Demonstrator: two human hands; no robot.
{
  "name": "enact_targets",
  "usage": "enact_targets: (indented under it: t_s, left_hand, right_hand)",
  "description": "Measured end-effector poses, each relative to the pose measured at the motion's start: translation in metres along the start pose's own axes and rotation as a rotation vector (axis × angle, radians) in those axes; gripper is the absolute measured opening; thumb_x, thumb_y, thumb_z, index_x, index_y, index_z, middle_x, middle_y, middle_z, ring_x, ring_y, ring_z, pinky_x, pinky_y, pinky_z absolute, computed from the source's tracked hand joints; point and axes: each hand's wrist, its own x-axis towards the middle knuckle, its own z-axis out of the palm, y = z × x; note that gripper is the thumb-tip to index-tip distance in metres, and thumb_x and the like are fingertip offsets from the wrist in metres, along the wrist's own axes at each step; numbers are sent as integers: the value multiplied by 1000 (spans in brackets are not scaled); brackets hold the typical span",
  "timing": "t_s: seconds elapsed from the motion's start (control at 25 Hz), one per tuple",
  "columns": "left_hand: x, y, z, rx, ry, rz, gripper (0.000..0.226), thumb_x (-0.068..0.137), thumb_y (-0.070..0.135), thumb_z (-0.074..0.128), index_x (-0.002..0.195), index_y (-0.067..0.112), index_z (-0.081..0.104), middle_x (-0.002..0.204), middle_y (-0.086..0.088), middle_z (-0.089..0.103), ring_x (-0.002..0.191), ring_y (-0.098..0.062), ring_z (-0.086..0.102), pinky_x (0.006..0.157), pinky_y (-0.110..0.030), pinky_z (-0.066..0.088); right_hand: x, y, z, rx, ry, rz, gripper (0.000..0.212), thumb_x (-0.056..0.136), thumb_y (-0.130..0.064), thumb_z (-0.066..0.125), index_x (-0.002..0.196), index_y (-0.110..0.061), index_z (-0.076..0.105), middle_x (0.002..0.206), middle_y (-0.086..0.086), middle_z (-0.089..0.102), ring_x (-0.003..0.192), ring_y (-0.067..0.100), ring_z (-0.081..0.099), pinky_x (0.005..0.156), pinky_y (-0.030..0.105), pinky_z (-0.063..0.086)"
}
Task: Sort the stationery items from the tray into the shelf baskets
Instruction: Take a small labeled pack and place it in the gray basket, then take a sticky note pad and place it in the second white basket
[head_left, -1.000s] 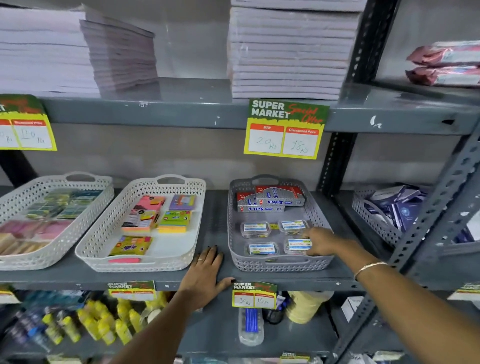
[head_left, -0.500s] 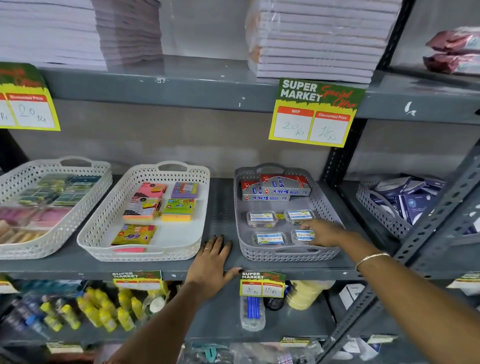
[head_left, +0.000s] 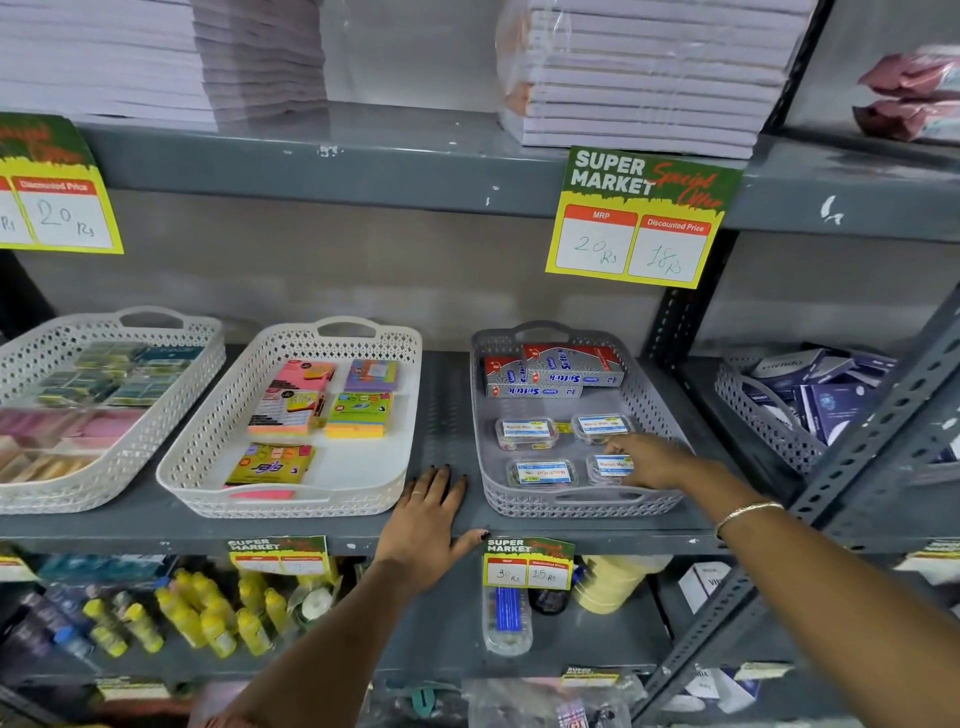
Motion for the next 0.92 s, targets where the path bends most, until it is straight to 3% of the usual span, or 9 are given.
enact_targets:
  t_s: [0.12,0.32,0.48,0.6,0.68,0.8,0.92]
  left_hand:
    - [0,1,-1,16,7,8,111,70,81,-16,142,12,35,147,-15,35,135,-33,28,111,-44,17]
    - [-1,0,-1,45,21,10,119,58,81,-29,148,18,19,154,-9,19,140,-28,13,114,-39,7]
    - [-1,-1,-1,19,30,16,119,59,82,-27,147,18,22,153,-11,20,140,-29,14,114,-41,9]
    - [-1,1,-2,27,29,34,118,59,82,-26,148,18,18,154,-9,17,141,-28,11,114,-40,8]
    - [-3,4,-8,22,21,28,106,68,82,-12,147,17,18,155,-7,16,141,-25,10,115,-37,7]
    - [-16,7,-20,22,45,55,64,95,53,30,144,12,25,152,-8,22,139,-23,16,114,-32,8]
    - [-46,7,-31,19,112,122,55,91,46,38,132,10,43,140,-13,42,130,-27,36,107,-31,24]
  right_hand:
    - [-1,-1,-1,-24,25,-5,43,82,-16,66,122,-11,53,130,13,57,114,27,56,93,32,44]
    - [2,3,1,-30,18,-2,42,81,-16,67,121,-11,53,130,13,56,113,27,55,90,29,43]
    - [0,-3,-5,-28,0,2,64,80,-21,67,136,-13,37,143,16,39,130,31,39,105,34,35]
    - [2,-19,-21,79,100,-55,66,82,-26,65,139,-13,33,145,14,36,132,31,33,108,38,33]
    - [3,-41,-35,151,161,-141,62,85,-27,63,138,-14,34,145,13,35,134,30,31,109,39,31]
    - [8,-88,-50,208,250,-302,53,85,-24,63,133,-15,41,139,14,42,130,29,39,105,38,35]
    - [13,-148,-58,304,387,-530,41,81,-13,65,120,-9,54,120,17,54,109,30,56,97,39,44]
